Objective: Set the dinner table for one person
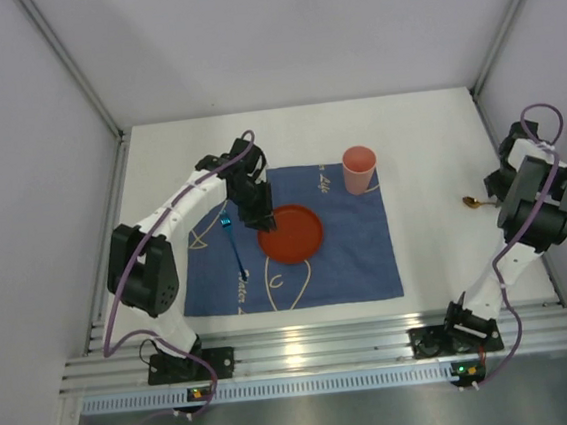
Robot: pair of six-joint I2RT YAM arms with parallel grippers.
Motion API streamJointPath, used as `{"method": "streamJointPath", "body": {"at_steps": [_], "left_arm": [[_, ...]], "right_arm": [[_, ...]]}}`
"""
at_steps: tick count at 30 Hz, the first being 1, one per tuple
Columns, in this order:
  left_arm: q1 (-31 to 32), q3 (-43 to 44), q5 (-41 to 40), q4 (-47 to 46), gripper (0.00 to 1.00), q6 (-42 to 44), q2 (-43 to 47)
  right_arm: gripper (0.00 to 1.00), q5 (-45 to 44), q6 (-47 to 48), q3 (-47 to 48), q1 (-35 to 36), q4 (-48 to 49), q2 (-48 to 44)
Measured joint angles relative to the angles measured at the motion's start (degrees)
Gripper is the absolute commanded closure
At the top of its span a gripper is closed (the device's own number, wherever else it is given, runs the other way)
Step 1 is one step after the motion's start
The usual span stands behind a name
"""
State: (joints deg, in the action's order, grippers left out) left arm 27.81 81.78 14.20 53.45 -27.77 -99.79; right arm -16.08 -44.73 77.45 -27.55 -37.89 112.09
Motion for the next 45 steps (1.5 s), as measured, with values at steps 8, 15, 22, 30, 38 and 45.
{"method": "streamJointPath", "body": {"at_steps": [8, 15, 22, 30, 38, 45], "left_arm": [[-0.02, 0.59, -0.2, 0.22, 0.72, 0.26, -2.01], [-0.96, 0.61, -0.13, 0.2, 0.72, 1.11, -2.32], [-1.88, 2.34, 0.09, 0.26, 0.72, 2.23, -5.07], [-1.81, 9.77, 3.39, -3.02, 0.65, 1.92, -7.02], [2.45, 29.35, 12.5, -14.23, 0.36, -2.62, -13.44], [11.32, 39.01, 23.69, -28.0, 0.02, -11.13, -20.65]], "right_arm": [[0.96, -4.48, 3.52, 3.37, 3.93, 1.18, 2.71], [1.0, -6.43, 5.88, 3.76, 5.2, 1.57, 3.1], [1.0, -2.47, 7.1, 4.39, 6.88, 1.49, 2.82], [1.0, 10.88, 4.04, 4.81, 11.89, -4.07, -6.12], [1.0, 17.77, 0.83, 10.88, 11.98, -11.41, -19.19], [1.0, 21.38, -1.29, 10.91, 14.49, -17.35, -27.98]]}}
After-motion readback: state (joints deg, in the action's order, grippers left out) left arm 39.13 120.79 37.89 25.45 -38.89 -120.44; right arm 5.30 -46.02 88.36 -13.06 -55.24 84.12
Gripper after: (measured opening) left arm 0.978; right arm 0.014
